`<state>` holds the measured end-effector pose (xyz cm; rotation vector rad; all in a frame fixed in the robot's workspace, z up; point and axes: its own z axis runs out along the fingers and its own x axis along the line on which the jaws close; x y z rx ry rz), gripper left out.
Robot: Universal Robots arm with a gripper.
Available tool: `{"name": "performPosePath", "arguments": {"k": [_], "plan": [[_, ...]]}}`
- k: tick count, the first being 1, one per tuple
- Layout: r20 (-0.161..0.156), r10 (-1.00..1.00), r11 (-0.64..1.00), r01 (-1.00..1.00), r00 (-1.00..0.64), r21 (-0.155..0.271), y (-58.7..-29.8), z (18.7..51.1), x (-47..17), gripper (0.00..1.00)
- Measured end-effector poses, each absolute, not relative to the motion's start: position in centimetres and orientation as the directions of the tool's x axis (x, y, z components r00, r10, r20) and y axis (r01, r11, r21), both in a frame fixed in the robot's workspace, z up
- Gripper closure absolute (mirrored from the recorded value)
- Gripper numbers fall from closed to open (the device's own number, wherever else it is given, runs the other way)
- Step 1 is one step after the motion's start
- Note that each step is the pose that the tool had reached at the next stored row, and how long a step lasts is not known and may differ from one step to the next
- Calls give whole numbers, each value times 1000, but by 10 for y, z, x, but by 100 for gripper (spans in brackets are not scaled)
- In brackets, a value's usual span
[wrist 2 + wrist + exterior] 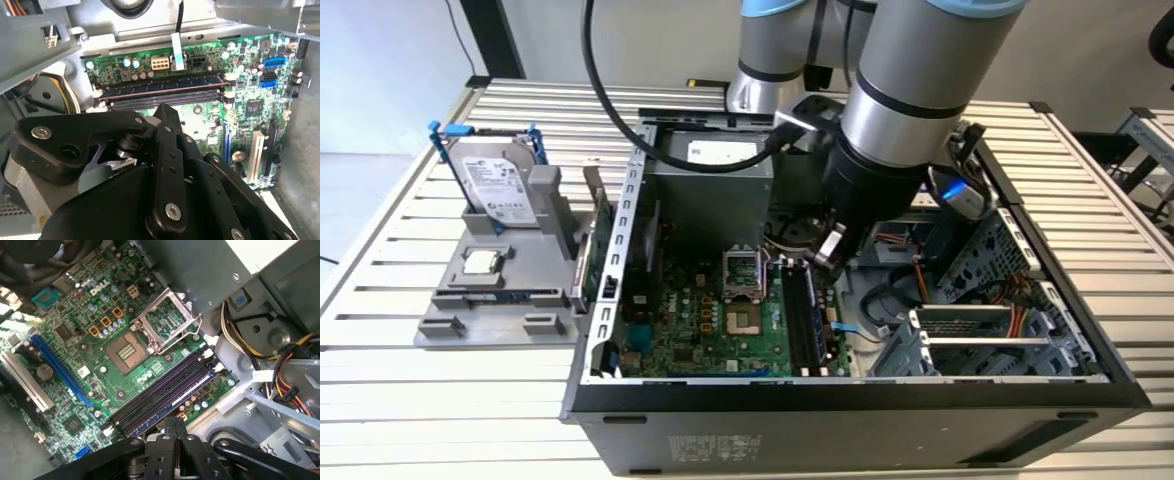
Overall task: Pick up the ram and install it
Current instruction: 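Insert the ram into the slot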
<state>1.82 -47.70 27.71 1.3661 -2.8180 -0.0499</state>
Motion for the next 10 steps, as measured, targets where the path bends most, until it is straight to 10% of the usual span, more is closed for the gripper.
{"name": "performPosePath", "arguments": {"k": [10], "plan": [[-20,-861,507,-861,-508,44,-477,276,18,100]]}}
